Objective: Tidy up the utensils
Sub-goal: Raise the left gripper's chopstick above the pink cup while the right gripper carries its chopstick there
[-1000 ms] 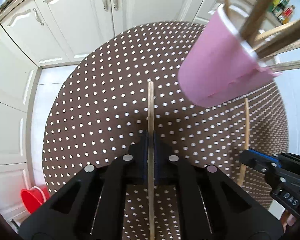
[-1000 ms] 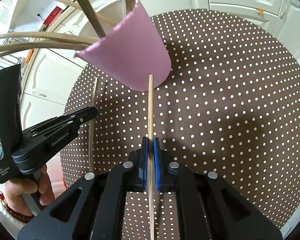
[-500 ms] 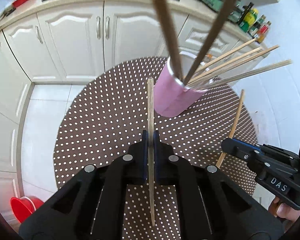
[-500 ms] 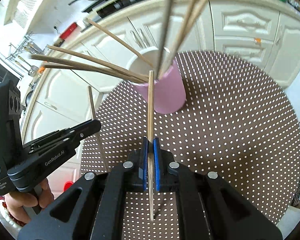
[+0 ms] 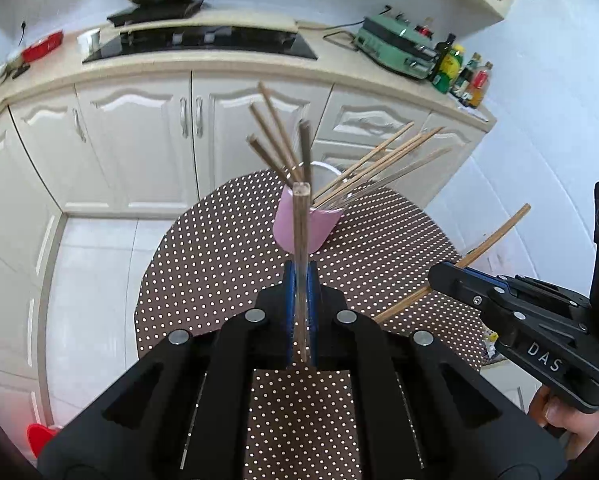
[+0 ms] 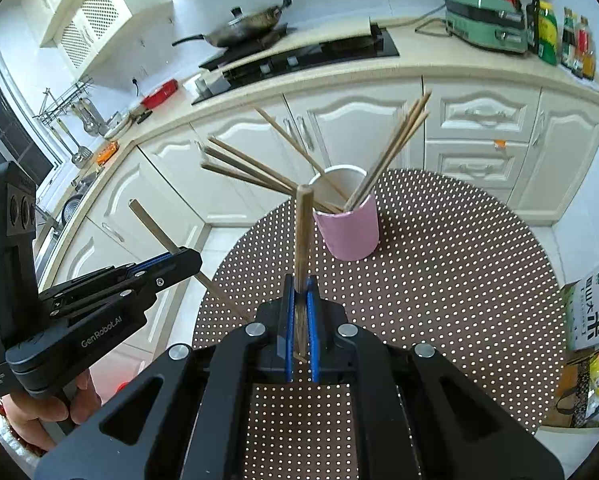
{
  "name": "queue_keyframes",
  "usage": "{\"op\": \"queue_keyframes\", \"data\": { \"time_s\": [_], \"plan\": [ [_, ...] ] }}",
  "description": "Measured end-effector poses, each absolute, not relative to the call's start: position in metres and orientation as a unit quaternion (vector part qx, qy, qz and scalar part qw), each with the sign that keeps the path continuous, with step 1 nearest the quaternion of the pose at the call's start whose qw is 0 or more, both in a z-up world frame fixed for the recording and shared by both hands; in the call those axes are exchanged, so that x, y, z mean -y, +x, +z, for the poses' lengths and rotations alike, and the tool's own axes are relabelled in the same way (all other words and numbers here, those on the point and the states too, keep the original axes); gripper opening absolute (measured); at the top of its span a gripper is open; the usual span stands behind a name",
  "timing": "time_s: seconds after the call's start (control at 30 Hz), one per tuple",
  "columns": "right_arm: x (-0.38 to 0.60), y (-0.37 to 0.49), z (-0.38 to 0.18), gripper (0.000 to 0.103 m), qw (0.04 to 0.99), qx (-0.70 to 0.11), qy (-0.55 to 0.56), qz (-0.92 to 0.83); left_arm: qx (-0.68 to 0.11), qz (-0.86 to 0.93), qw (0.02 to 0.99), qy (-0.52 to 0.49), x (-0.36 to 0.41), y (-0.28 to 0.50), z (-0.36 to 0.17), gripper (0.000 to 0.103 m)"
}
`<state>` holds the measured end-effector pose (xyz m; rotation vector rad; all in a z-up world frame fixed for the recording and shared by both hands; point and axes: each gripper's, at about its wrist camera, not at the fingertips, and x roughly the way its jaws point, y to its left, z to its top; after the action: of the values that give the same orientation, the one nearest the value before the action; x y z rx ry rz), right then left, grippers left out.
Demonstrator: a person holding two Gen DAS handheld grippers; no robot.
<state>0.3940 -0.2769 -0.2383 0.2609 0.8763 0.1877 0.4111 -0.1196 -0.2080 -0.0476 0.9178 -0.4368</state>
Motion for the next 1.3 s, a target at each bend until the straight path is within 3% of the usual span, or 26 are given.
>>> {"op": "queue_keyframes", "data": {
  "time_s": [0.67,1.3],
  "plan": [
    [0.272,0.376,-0.166,0.005,0.934,-0.336,0.094,0.08,-0.341,-0.226,0.913,-0.007,0.12,0.379,-0.124,0.006],
    [0.295,0.43,-0.148,0.005,0.945,-0.304,0.093,0.079,-0.314,-0.193,0.929,-0.022,0.127,0.444,-0.099,0.006]
  ]
}}
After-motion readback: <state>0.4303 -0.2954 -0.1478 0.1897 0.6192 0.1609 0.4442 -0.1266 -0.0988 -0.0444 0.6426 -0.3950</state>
